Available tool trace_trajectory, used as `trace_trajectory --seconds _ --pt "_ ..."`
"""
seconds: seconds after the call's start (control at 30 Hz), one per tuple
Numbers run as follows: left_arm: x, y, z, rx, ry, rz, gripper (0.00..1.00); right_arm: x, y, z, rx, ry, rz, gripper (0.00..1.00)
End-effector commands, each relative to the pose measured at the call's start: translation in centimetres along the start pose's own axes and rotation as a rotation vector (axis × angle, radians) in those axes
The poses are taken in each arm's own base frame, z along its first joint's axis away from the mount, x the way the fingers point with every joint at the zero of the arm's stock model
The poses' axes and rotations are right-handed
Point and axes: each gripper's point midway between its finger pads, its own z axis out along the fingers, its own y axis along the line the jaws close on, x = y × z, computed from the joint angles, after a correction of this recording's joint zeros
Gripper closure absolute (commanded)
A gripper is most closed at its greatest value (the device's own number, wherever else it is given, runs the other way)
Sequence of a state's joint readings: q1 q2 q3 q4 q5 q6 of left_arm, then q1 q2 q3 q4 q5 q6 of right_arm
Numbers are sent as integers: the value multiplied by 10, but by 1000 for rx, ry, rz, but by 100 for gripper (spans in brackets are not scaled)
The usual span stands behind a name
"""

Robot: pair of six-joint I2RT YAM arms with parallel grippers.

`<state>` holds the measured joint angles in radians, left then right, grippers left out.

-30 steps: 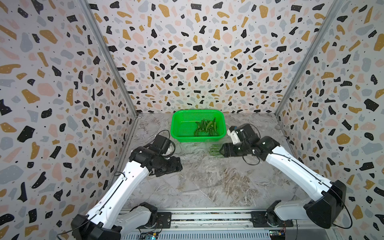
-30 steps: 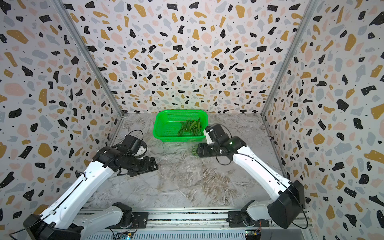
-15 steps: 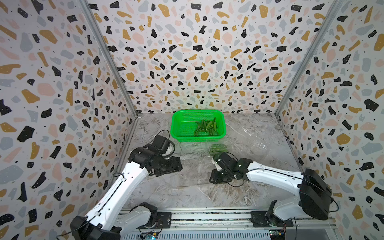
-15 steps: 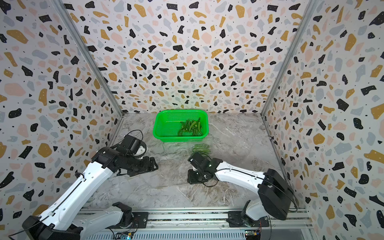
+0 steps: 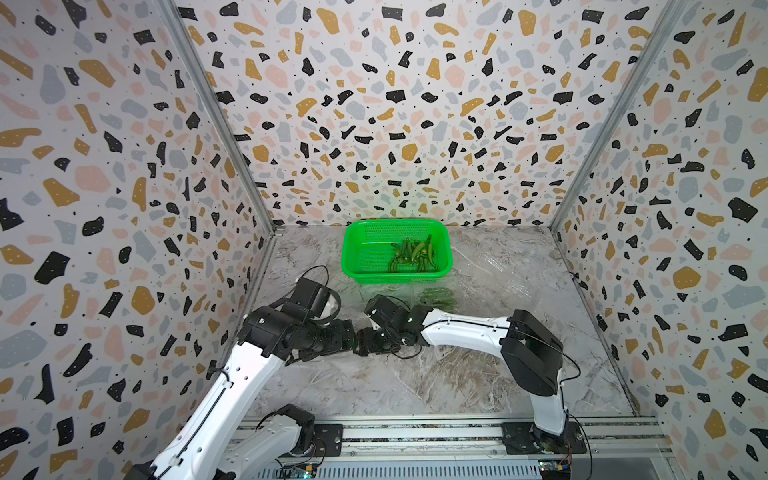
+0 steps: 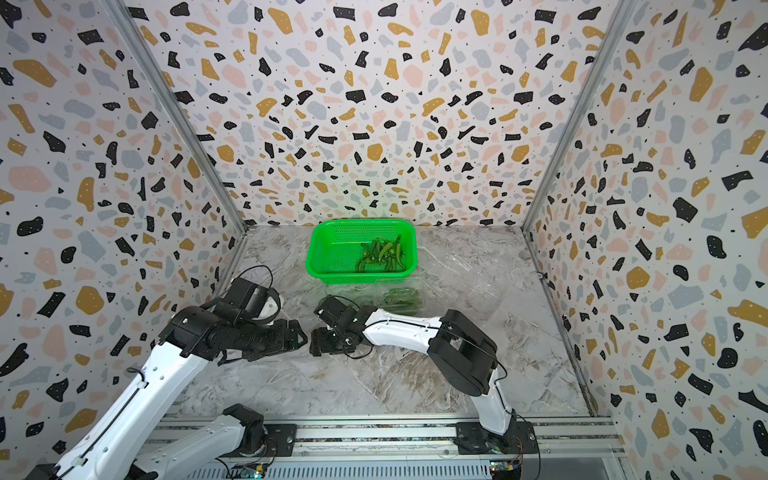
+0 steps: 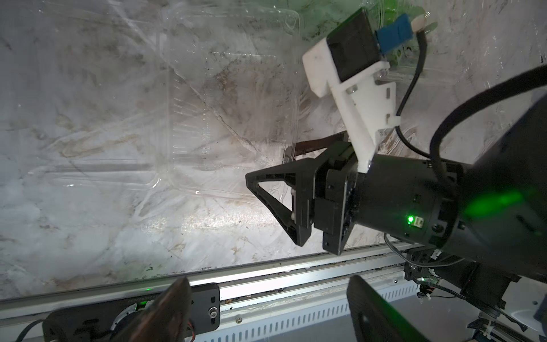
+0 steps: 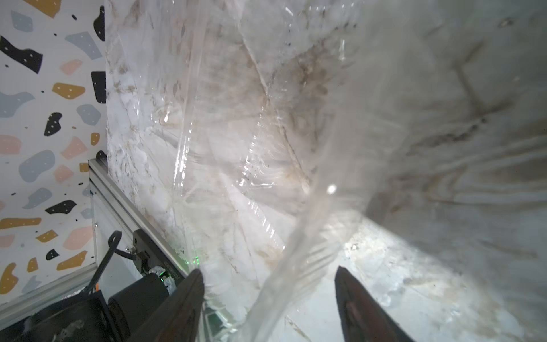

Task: Take small green peppers out of containers
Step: Move the packing box to the center of the board.

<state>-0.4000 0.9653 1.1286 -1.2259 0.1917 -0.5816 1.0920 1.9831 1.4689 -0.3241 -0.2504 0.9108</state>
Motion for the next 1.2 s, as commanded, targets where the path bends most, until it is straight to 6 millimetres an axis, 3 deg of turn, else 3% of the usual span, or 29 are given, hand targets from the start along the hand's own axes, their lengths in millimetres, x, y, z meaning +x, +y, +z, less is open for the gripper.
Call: trace_trajectory --seconds 0.0,0.1,0.2,0.37,0.47,0.6,0.77,0.93,1.17 --pt "-9 -2 -16 -5 -55 -8 16 -18 9 -45 23 -57 18 23" --pt "-15 -5 -18 1 -73 -2 16 -27 -14 -91 64 -100 63 20" --pt "-23 -12 -12 19 -65 12 16 -33 -52 -144 103 -166 124 19" --pt "-45 -33 7 77 -57 9 4 -40 -140 -215 136 -268 253 19" --pt "-67 -49 20 88 -61 49 1 -52 -189 -242 141 -323 292 19" --pt "-101 -79 47 101 -84 144 1 -72 -232 -244 139 -316 276 19" --pt "-135 -118 90 110 -53 225 1 -101 -260 -225 131 -257 218 20" --pt "-152 -140 141 129 -26 229 1 -118 -269 -200 95 -206 187 25" --pt "-158 -164 196 179 12 243 1 -121 -264 -188 58 -178 160 31"
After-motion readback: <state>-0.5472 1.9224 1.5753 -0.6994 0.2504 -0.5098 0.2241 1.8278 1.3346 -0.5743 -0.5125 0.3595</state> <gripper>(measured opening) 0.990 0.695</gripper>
